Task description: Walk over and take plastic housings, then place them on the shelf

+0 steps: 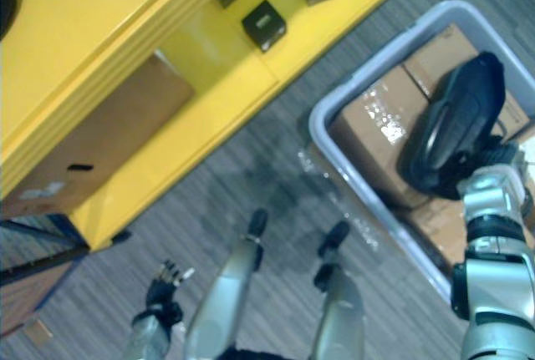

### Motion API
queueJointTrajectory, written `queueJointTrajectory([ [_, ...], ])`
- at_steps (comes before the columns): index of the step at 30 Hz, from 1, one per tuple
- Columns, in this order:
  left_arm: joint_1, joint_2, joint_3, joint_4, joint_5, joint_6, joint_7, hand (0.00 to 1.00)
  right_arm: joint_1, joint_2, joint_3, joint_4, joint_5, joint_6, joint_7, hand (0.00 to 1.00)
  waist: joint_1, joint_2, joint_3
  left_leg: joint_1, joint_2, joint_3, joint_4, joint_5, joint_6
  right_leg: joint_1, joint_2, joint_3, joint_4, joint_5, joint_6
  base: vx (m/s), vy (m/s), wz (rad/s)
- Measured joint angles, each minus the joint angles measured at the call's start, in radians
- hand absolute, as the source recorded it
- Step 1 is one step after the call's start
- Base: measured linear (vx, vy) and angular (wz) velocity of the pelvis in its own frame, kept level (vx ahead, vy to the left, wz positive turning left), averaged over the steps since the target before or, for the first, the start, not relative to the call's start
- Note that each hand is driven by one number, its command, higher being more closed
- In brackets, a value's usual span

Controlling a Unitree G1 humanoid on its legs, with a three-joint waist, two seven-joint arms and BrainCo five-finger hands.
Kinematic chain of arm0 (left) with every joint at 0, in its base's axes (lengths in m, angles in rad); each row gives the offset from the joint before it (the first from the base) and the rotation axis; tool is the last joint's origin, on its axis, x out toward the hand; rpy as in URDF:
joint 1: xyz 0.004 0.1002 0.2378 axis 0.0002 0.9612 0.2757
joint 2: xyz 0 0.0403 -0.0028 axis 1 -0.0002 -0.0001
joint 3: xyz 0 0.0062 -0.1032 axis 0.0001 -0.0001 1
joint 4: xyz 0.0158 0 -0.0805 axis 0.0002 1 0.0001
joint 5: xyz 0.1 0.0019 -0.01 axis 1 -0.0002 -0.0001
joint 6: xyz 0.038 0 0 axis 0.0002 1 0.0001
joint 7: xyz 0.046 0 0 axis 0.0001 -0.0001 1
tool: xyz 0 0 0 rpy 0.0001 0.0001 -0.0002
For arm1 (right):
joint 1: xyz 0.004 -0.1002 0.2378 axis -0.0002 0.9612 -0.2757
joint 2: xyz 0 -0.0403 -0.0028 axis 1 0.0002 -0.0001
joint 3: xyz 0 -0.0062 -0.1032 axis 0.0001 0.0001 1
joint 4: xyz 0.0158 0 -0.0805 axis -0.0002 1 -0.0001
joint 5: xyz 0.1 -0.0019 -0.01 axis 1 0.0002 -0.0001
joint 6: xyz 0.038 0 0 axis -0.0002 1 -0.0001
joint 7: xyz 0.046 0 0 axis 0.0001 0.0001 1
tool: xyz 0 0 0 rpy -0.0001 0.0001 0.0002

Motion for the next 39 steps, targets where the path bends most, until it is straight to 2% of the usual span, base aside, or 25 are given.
queueJointTrajectory([
  [6,0.002,0.008,0.0,-0.029,-0.001,0.0,-0.006,0.0,-0.002,-0.002,0.011,-0.002,-0.037,0.02,0.031,1.0,0.001,0.0,0.0,0.005,0.002,0.0,0.0,0.0,0.0,0.007,0.003,0.0,-0.002,0.004,0.005,0.0,0.006,0.0],
  [12,0.004,0.009,-0.003,-0.053,-0.003,-0.007,-0.016,0.0,0.009,0.001,0.014,-0.003,-0.054,0.013,0.029,1.0,0.0,-0.001,0.001,0.02,0.004,-0.002,-0.002,0.0,0.0,0.027,0.007,-0.002,-0.012,0.003,-0.002,0.0,0.006,0.0],
  [18,0.027,0.026,-0.032,-0.185,-0.072,-0.061,-0.012,0.0,0.07,0.029,0.014,-0.032,-0.052,-0.046,-0.077,1.0,-0.002,-0.024,0.013,0.065,0.006,0.002,-0.017,0.0,0.0,0.078,0.012,-0.003,-0.042,0.01,-0.001,0.0,0.026,0.0],
  [20,0.031,0.052,-0.036,-0.312,-0.071,-0.076,0.014,0.0,0.095,0.032,0.013,-0.116,-0.053,-0.064,-0.126,1.0,-0.012,-0.038,0.021,0.071,0.007,0.003,-0.018,0.0,0.0,0.088,0.015,-0.003,-0.051,0.014,0.001,0.0,0.049,-0.01],
  [24,0.031,0.074,-0.038,-0.513,-0.065,-0.074,0.042,0.0,0.138,0.055,-0.008,-0.239,-0.058,-0.088,-0.167,1.0,-0.026,-0.062,0.031,0.112,0.009,0.017,-0.035,0.0,0.0,0.125,0.017,0.006,-0.074,0.03,0.007,0.01,0.048,-0.06],
  [26,0.028,0.083,-0.039,-0.662,-0.014,-0.052,0.053,0.0,0.182,0.074,-0.025,-0.295,-0.069,-0.1,-0.17,1.0,-0.028,-0.076,0.033,0.153,0.012,0.024,-0.053,0.0,0.0,0.158,0.019,0.01,-0.083,0.03,0.007,0.02,0.039,-0.05],
  [29,0.02,0.088,-0.048,-0.772,0.055,-0.01,0.05,0.0,0.201,0.1,-0.035,-0.317,-0.092,-0.114,-0.18,1.0,-0.028,-0.088,0.031,0.191,0.016,0.042,-0.073,0.0,0.0,0.183,0.021,0.023,-0.094,0.031,0.007,0.02,0.021,-0.12],
  [31,-0.003,0.089,-0.087,-0.856,0.104,0.044,0.037,0.0,0.237,0.12,-0.044,-0.357,-0.101,-0.13,-0.19,1.0,-0.035,-0.095,0.028,0.215,0.02,0.05,-0.092,0.0,0.0,0.208,0.026,0.026,-0.11,0.029,0.005,0.01,0.013,-0.07],
  [35,-0.075,0.129,-0.151,-0.908,0.129,0.127,-0.034,0.0,0.258,0.153,-0.049,-0.39,-0.121,-0.146,-0.197,1.0,-0.054,-0.108,0.028,0.253,0.027,0.073,-0.119,0.001,-0.002,0.236,0.032,0.037,-0.125,0.032,0.008,0.02,0.004,-0.08],
  [38,-0.155,0.166,-0.179,-0.913,0.13,0.19,-0.079,0.0,0.268,0.165,-0.049,-0.424,-0.134,-0.169,-0.231,1.0,-0.065,-0.112,0.027,0.277,0.036,0.102,-0.137,0.005,-0.006,0.237,0.034,0.059,-0.125,0.035,0.009,0.05,0.022,-0.2],
  [39,-0.185,0.176,-0.189,-0.913,0.131,0.216,-0.094,0.0,0.266,0.171,-0.049,-0.428,-0.135,-0.18,-0.244,1.0,-0.079,-0.113,0.026,0.294,0.038,0.11,-0.14,0.008,-0.01,0.246,0.033,0.065,-0.126,0.035,0.009,0.05,0.039,-0.16],
])
